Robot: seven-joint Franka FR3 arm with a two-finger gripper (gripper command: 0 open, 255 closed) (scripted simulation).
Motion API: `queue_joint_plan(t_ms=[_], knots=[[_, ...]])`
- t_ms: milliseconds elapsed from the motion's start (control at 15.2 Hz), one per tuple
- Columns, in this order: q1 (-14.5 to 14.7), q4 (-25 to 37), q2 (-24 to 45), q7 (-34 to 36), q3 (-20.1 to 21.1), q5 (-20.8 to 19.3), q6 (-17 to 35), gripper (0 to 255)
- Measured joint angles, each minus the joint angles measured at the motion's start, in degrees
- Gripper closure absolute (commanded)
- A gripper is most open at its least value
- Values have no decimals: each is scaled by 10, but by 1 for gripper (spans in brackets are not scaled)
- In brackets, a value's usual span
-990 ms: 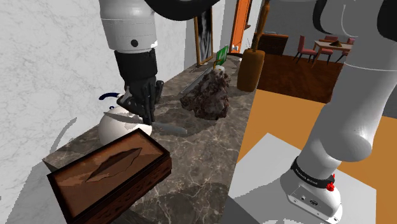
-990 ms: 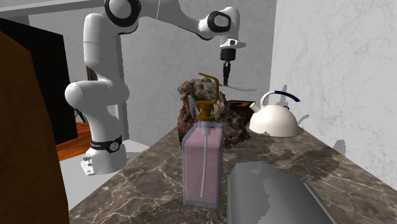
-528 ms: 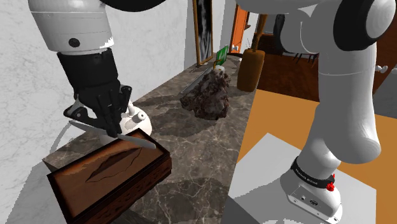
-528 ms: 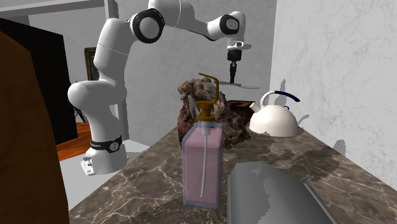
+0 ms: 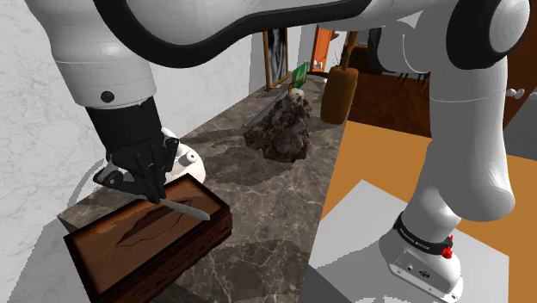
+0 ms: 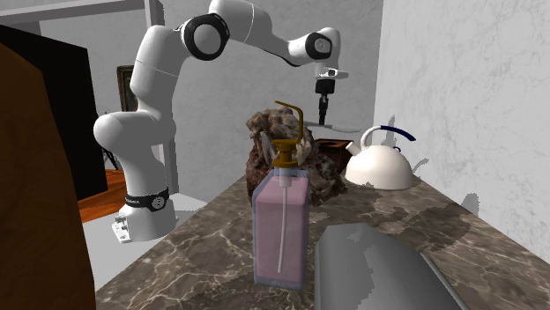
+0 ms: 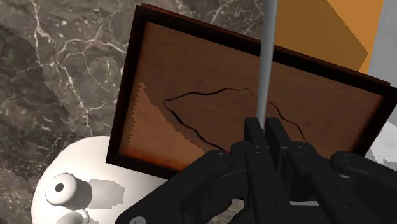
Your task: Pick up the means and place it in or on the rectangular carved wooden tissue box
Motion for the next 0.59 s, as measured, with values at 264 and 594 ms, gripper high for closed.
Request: queue_joint_plan(t_ms=[264, 594], knots=[[-3, -27, 3, 2, -2, -2, 29, 255], [-8, -61, 6, 4, -4, -6, 65, 255]])
